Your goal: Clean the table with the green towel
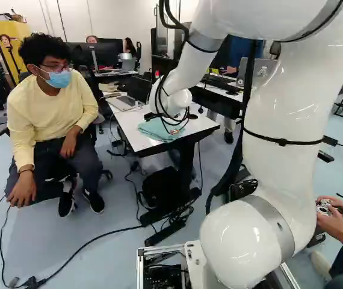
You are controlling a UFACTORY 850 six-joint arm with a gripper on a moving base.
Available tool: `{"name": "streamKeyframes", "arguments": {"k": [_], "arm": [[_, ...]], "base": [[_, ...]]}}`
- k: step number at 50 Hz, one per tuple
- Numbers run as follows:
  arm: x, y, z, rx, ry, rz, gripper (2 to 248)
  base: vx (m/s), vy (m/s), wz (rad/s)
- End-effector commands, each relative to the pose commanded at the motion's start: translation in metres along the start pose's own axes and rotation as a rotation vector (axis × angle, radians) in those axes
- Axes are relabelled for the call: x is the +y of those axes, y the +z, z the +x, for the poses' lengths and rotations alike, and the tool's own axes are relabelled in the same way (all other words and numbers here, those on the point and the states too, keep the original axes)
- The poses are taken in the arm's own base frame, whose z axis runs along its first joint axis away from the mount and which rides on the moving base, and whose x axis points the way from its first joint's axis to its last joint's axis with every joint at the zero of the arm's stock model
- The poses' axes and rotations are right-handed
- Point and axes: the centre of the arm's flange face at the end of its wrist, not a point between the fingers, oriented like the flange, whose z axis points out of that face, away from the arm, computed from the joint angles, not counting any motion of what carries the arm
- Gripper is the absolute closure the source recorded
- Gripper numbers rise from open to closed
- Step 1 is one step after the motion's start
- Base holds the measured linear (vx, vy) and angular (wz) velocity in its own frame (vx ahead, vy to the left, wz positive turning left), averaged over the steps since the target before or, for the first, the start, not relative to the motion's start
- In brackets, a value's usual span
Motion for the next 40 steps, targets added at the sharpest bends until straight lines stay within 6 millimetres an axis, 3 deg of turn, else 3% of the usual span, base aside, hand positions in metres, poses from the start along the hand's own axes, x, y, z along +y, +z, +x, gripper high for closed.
{"name": "streamKeyframes", "arguments": {"k": [40], "arm": [[0.002, 0.014, 0.003, -0.075, 0.023, -0.008, 3]], "base": [[0.000, 0.000, 0.000]]}}
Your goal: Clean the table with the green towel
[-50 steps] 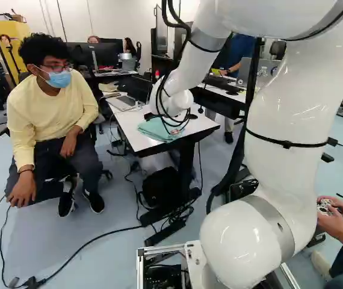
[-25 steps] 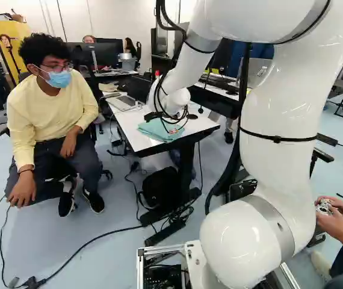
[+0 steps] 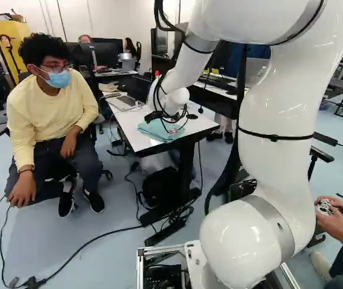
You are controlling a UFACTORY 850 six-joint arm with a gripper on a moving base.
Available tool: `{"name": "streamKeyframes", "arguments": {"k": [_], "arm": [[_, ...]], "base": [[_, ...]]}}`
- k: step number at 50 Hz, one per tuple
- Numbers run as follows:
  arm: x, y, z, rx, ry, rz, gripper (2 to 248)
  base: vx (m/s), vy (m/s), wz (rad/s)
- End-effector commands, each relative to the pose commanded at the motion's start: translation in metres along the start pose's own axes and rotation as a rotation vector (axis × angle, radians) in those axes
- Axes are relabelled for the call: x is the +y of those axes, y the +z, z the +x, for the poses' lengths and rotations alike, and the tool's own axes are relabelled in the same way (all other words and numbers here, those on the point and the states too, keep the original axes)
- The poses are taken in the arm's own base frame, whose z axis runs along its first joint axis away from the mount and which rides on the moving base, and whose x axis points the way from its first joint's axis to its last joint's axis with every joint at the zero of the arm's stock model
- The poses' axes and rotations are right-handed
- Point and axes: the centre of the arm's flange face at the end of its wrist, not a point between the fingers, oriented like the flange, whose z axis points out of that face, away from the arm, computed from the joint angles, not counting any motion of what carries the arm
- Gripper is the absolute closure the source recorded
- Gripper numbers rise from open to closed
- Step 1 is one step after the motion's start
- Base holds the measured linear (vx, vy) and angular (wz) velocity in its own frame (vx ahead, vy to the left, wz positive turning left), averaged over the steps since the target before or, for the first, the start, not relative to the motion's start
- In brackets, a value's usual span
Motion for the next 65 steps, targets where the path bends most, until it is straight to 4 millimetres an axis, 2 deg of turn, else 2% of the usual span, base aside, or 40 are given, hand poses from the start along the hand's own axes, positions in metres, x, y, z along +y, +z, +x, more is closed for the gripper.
{"name": "streamKeyframes", "arguments": {"k": [65], "arm": [[-0.0006, -0.0002, -0.0057, -0.063, -0.045, 0.008, 3]], "base": [[0.000, 0.000, 0.000]]}}
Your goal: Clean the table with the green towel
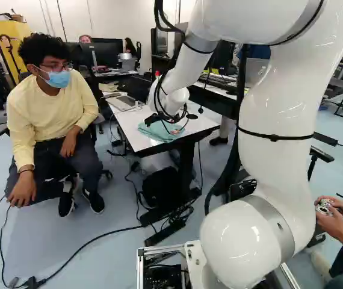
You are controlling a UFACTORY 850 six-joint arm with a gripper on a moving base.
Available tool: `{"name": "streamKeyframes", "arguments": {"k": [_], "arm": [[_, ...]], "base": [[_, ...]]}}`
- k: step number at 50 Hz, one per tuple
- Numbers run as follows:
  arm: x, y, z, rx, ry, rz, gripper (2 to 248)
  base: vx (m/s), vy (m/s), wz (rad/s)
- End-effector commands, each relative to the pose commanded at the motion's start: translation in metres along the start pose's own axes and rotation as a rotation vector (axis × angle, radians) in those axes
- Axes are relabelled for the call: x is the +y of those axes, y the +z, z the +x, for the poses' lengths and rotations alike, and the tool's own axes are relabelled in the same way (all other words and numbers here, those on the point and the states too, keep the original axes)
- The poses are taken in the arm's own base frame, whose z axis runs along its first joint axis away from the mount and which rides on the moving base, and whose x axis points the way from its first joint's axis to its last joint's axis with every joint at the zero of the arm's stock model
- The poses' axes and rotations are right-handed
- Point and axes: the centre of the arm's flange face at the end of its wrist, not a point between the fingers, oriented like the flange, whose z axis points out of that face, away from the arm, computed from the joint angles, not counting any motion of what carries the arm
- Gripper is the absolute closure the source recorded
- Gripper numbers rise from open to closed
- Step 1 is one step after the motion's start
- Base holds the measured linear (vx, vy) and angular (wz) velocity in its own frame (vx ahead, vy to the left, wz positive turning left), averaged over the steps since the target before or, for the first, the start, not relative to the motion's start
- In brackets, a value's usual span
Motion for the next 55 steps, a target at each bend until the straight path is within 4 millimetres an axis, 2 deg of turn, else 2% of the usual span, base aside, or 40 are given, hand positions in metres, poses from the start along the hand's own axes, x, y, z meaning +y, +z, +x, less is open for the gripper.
{"name": "streamKeyframes", "arguments": {"k": [55], "arm": [[-0.0001, 0.0000, -0.0018, -0.020, -0.012, 0.002, 7]], "base": [[0.000, 0.000, 0.000]]}}
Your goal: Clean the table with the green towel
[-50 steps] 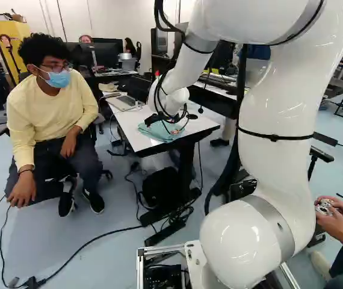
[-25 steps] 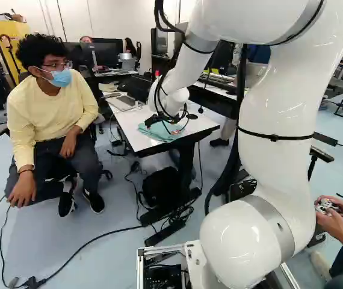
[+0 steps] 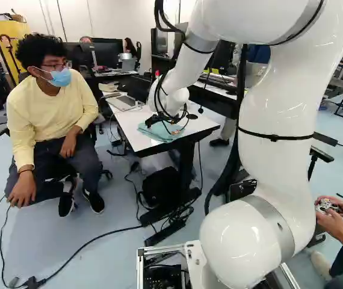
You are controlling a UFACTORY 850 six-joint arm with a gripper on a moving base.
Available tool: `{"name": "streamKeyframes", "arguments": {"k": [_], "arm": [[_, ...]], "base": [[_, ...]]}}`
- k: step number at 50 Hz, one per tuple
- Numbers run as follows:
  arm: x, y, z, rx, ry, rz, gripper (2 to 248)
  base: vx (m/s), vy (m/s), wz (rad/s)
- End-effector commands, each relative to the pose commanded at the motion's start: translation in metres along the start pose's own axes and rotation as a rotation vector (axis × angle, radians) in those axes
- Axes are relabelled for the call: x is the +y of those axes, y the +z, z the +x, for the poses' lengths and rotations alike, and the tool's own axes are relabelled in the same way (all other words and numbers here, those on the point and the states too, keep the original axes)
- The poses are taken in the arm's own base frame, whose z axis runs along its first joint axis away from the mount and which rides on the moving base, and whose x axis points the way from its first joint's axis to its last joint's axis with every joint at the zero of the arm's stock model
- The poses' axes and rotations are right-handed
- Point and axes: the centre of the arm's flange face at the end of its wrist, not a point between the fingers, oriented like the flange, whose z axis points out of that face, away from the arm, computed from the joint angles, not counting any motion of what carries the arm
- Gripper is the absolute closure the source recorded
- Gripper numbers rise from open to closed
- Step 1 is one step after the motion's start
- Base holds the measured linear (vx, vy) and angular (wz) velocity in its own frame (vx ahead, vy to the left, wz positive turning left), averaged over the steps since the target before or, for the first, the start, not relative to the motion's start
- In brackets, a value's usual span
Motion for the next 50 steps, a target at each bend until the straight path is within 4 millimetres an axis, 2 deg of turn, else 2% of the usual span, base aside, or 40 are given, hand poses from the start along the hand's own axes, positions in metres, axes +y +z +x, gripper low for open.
{"name": "streamKeyframes", "arguments": {"k": [1, 2, 6, 7, 11, 12, 17, 18, 22, 23, 27, 28, 33, 34, 38, 39, 43, 44, 48, 49, 50], "arm": [[0.0000, 0.0000, 0.0000, 0.000, 0.000, 0.000, 7], [0.0000, 0.0000, 0.0000, 0.000, 0.000, 0.000, 21], [0.0000, 0.0000, 0.0000, 0.000, 0.000, 0.000, 21], [0.0000, 0.0000, 0.0000, 0.000, 0.000, 0.000, 33], [0.0000, 0.0000, 0.0000, 0.000, 0.000, 0.000, 33], [0.0000, 0.0000, 0.0000, 0.000, 0.000, 0.000, 45], [0.0000, 0.0000, 0.0000, 0.000, 0.000, 0.000, 45], [0.0000, 0.0000, 0.0000, 0.000, 0.000, 0.000, 57], [0.0000, 0.0000, 0.0000, 0.000, 0.000, 0.000, 57], [0.0000, 0.0000, 0.0000, 0.000, 0.000, 0.000, 69], [0.0000, 0.0000, 0.0000, 0.000, 0.000, 0.000, 69], [0.0000, 0.0000, 0.0000, 0.000, 0.000, 0.000, 82], [0.0000, 0.0000, 0.0002, 0.002, 0.000, 0.000, 82], [0.0000, 0.0000, 0.0002, 0.003, 0.000, 0.000, 94], [0.0000, 0.0000, 0.0007, 0.008, 0.000, 0.000, 94], [0.0000, 0.0000, 0.0008, 0.009, 0.000, 0.000, 105], [0.0000, 0.0000, 0.0014, 0.015, 0.000, 0.000, 105], [0.0000, 0.0000, 0.0015, 0.017, 0.000, 0.000, 117], [0.0000, 0.0000, 0.0021, 0.023, 0.000, 0.000, 117], [0.0000, 0.0000, 0.0022, 0.024, 0.000, 0.000, 129], [0.0000, 0.0000, 0.0024, 0.026, 0.000, 0.000, 129]], "base": [[0.000, 0.000, 0.000], [0.000, 0.000, 0.000], [0.000, 0.000, 0.000], [0.000, 0.000, 0.000], [0.000, 0.000, 0.000], [0.000, 0.000, 0.000], [0.000, 0.000, 0.000], [0.000, 0.000, 0.000], [0.000, 0.000, 0.000], [0.000, 0.000, 0.000], [0.000, 0.000, 0.000], [0.000, 0.000, 0.000], [0.000, 0.000, 0.000], [0.000, 0.000, 0.000], [0.000, 0.000, 0.000], [0.000, 0.000, 0.000], [0.000, 0.000, 0.000], [0.000, 0.000, 0.000], [0.000, 0.000, 0.000], [0.000, 0.000, 0.000], [0.000, 0.000, 0.000]]}}
